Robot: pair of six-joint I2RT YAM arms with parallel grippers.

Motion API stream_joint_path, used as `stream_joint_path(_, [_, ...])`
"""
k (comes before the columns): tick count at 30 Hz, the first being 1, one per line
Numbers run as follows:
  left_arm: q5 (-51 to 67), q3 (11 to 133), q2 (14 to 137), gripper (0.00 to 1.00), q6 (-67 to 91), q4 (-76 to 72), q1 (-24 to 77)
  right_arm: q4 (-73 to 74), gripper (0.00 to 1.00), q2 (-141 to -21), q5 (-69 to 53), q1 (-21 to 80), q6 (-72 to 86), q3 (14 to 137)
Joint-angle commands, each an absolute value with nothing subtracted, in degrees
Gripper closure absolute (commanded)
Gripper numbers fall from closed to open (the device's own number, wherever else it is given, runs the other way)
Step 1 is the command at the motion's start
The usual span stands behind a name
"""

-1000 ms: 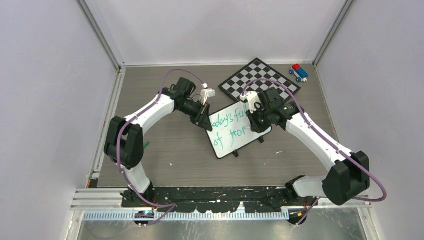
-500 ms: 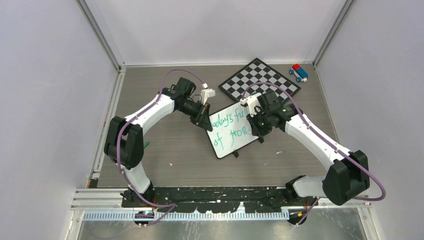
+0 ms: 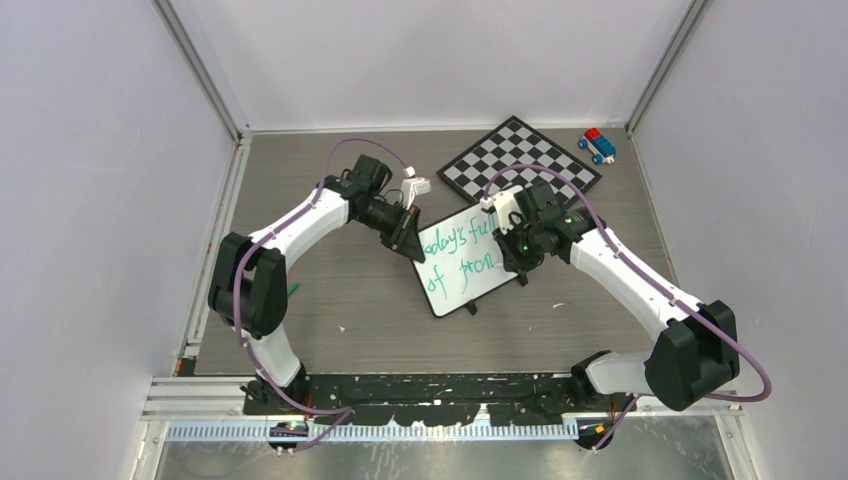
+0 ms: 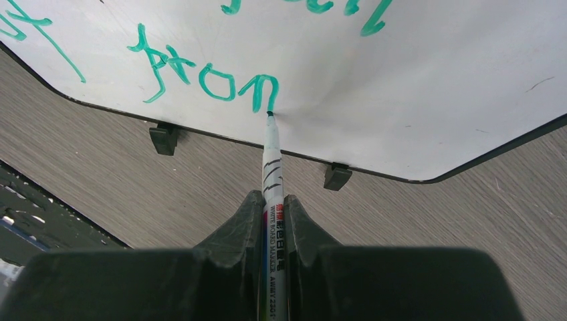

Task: Write a sentence on the whiteboard

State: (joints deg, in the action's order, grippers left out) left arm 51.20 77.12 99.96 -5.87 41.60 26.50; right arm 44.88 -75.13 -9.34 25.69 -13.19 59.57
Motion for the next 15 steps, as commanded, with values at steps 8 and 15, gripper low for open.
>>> stream_joint_path(8, [48.3, 77.4, 100.4, 1.00, -6.6, 41.4, 26.5, 42.5, 1.00, -74.7, -10.9, 25.4, -13.4, 61.6])
stream_joint_path(15, [48.2, 77.2, 100.1, 1.00, -6.6, 41.4, 26.5, 43.0, 1.00, -74.6, -11.2, 25.4, -13.4, 62.0])
